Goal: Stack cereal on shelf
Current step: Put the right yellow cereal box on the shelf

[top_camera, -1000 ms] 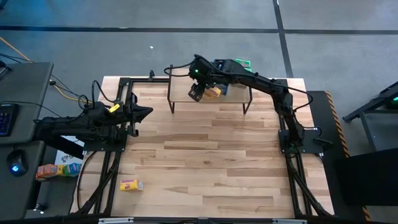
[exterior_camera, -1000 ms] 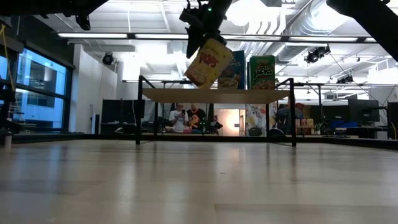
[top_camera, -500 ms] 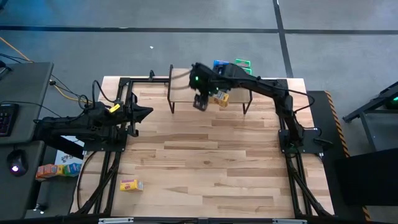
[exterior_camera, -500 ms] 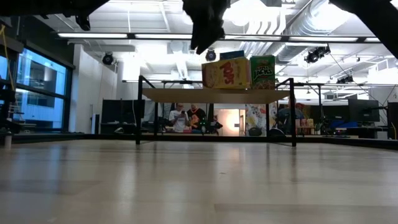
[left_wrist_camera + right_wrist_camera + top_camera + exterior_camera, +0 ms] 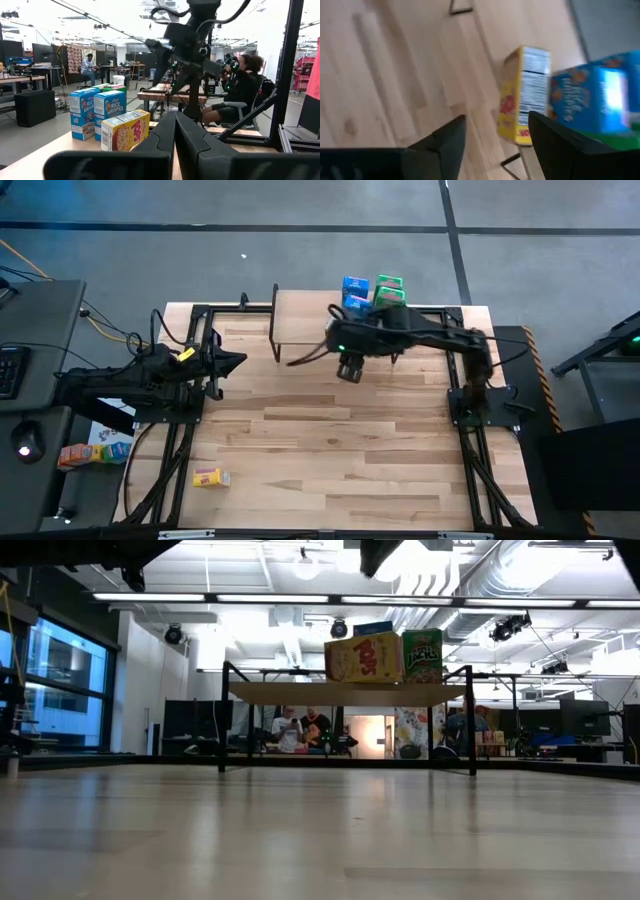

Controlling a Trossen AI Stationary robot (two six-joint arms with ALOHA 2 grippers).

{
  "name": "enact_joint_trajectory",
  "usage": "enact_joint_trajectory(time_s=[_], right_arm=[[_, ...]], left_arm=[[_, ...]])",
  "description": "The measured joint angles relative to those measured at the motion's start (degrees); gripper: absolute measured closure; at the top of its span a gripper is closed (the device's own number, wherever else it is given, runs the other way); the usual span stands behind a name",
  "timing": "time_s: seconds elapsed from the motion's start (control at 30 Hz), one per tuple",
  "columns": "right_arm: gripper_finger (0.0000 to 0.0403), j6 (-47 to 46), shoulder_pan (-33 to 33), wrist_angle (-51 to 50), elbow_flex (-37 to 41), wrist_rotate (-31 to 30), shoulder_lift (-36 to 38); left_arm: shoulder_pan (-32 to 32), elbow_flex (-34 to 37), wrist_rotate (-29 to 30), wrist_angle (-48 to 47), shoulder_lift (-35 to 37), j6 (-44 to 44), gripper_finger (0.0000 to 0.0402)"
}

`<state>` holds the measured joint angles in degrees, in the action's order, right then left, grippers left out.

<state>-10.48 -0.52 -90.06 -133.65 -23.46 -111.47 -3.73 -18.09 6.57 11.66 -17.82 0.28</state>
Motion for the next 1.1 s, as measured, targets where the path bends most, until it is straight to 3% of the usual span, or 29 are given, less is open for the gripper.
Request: enact_joint_trajectory(time_s=[0.17,0.33,0.47,0.63,0.73,0.9,1.1], right_arm=[[0.0199,-4.40,3.86,4.20,12.77,-5.21,8.41],[0.0198,-7.57,5.05,15.65,36.53,-6.26,19.75],[0.0198,-7.33,4.85,30.06,53.80,-4.97,29.45],[0.0198,-5.32,3.34,48.63,71.33,-8.15,40.68],[0.0198,-2.49,0.88,62.48,81.15,-6.62,45.40],[0.0199,3.85,-3.45,80.18,91.14,-3.28,48.35],[0.0199,5.71,-7.27,85.22,93.36,1.65,48.12]], left_arm=[[0.00,0.00,0.00,-0.04,0.00,-0.09,0.0402],[0.02,0.00,0.01,-0.36,0.00,-1.17,0.0401],[0.02,0.00,0.02,-0.26,0.00,-0.70,0.0401],[0.02,0.00,0.04,-0.21,0.00,-0.17,0.0401],[0.02,0.00,0.04,-0.22,0.00,-0.16,0.0402],[0.02,0.00,0.05,-0.03,0.00,-0.10,0.0402],[0.00,0.00,0.09,0.26,0.00,-0.05,0.0402]])
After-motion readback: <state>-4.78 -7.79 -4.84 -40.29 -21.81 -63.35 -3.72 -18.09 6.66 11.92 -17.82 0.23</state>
